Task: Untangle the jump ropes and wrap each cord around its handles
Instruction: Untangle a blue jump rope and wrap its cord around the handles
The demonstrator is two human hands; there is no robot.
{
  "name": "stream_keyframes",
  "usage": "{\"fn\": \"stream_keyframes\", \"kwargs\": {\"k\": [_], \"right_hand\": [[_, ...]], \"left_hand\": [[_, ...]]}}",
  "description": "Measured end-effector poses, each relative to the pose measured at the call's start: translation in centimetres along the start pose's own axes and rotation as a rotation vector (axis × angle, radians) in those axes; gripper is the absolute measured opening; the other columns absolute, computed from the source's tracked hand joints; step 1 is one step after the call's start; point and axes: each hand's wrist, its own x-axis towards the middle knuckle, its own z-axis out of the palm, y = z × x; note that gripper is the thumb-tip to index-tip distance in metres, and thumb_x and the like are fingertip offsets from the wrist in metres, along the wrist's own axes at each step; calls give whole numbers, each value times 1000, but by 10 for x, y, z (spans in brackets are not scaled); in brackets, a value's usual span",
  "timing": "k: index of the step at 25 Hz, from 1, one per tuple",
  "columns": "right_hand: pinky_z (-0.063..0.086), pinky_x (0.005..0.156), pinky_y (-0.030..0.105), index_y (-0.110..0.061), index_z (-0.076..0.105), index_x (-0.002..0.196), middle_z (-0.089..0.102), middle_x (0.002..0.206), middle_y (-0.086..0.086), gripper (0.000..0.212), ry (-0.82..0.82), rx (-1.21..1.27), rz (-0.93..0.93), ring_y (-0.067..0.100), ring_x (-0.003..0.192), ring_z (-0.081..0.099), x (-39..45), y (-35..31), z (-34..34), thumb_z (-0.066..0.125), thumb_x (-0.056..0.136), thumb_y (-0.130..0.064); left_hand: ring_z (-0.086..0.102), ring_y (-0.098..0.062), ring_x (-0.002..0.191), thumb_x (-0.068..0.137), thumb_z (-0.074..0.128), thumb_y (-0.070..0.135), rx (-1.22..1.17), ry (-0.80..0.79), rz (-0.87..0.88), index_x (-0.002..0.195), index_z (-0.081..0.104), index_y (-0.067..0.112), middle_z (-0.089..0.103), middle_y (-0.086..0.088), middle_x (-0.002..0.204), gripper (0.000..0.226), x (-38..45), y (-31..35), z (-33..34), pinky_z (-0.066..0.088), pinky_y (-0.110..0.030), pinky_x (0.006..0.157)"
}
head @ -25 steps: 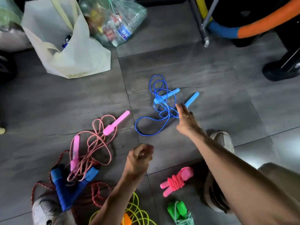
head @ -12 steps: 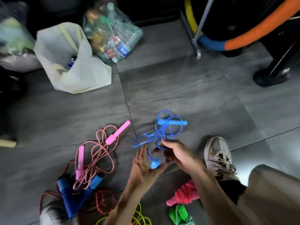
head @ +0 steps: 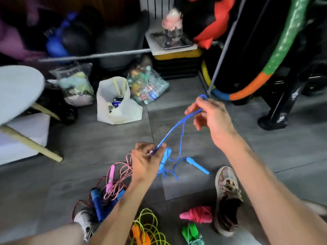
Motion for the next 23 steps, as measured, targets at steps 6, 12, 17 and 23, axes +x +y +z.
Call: {"fn": "stream_keyframes", "kwargs": {"k": [6,12,17,23], "right_hand": [[44,43,21,-15,53,88,64,69,2,40,435,337,-6,12,40,53,-8,-94,-70,25,107,-37],[59,64,43,-14,47,87,48,79,12,14,352,239,503,27,68,58,-18,-38,-69,55,95,-22],[54,77,36,-13,63,111,72,101,8,34,-187,-516,440,26,81,68,-57,-33,14,66,85,-36],[46,40,25,-12,64,90,60,65,4,14,-522,-347,130,17,45,52,-59,-51,41,53,98,-7]], "left_hand": [[29,-10,43,85,72,26,63,-19,-73,56,48,-1,40,-10,49,47,15,47,-97,24,-24,45],[20,-9,43,94,58,19,-231,-279,-70,64,47,16,31,5,51,32,13,107,-122,18,-17,43],[22,-11,42,90,53,33,-302,-434,105,88,68,16,34,-2,55,23,-6,136,-102,17,-17,43],[26,-10,42,88,63,35,-36,-420,84,80,64,1,40,1,50,35,4,129,-98,21,-17,41]]}}
